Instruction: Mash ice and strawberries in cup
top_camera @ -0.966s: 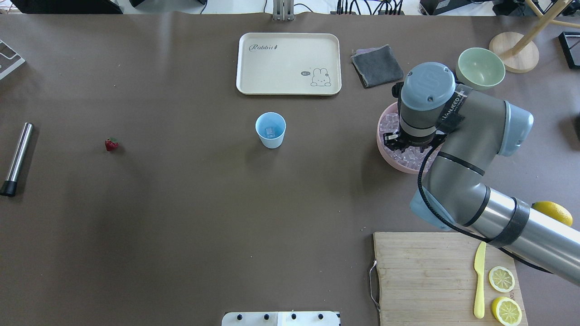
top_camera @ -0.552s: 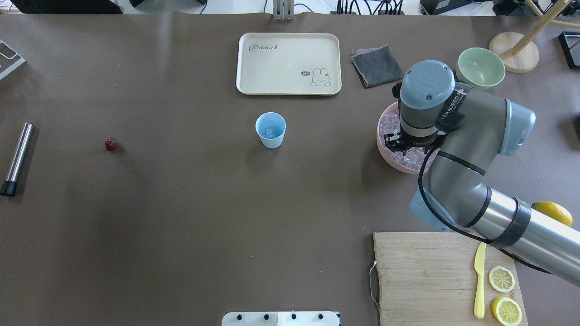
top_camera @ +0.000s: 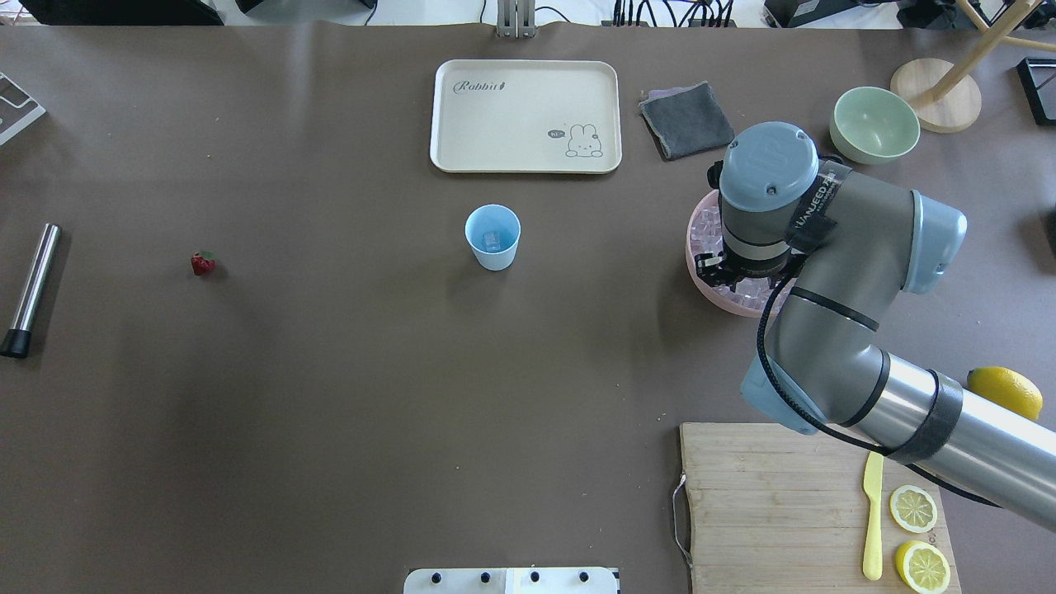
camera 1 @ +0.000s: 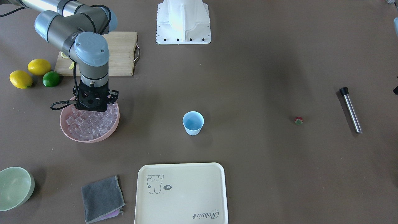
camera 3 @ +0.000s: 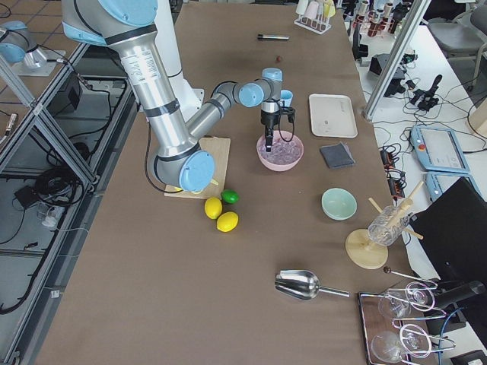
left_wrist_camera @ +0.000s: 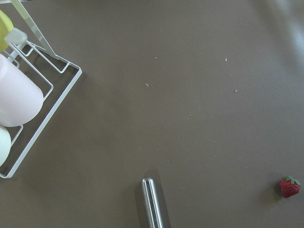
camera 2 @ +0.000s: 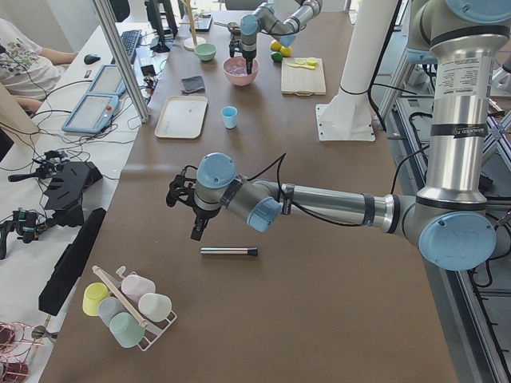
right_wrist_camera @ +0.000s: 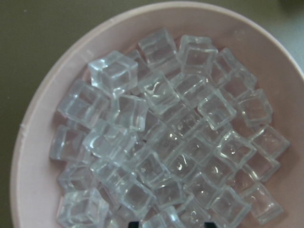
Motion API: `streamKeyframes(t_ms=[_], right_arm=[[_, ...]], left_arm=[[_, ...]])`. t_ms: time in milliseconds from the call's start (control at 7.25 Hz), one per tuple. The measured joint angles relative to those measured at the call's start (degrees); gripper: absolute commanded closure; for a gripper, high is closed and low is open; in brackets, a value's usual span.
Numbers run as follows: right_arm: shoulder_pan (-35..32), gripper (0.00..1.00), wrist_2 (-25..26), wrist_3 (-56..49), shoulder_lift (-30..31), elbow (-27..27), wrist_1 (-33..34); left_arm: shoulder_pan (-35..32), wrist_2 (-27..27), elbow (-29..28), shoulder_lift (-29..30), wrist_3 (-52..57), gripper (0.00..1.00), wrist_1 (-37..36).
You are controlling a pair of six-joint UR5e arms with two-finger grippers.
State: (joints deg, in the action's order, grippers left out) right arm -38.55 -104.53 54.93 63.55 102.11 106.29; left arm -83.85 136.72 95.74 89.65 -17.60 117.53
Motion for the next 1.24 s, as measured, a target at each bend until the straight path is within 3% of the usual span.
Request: streamKeyframes(t_ms=[828, 1241], right_arm=[[0.19, 0.95, 0.52, 0.51, 0.04, 1.08, 0.15], [-2.46, 1.00, -0.53, -0.23, -3.63, 4.03, 5.83]], left_arm=[[0.00, 0.03, -0.04, -0.78, -0.14, 0.03, 1.38], [0.00, -0.01, 0.14, -1.11, -0.23, 0.03, 1.85]])
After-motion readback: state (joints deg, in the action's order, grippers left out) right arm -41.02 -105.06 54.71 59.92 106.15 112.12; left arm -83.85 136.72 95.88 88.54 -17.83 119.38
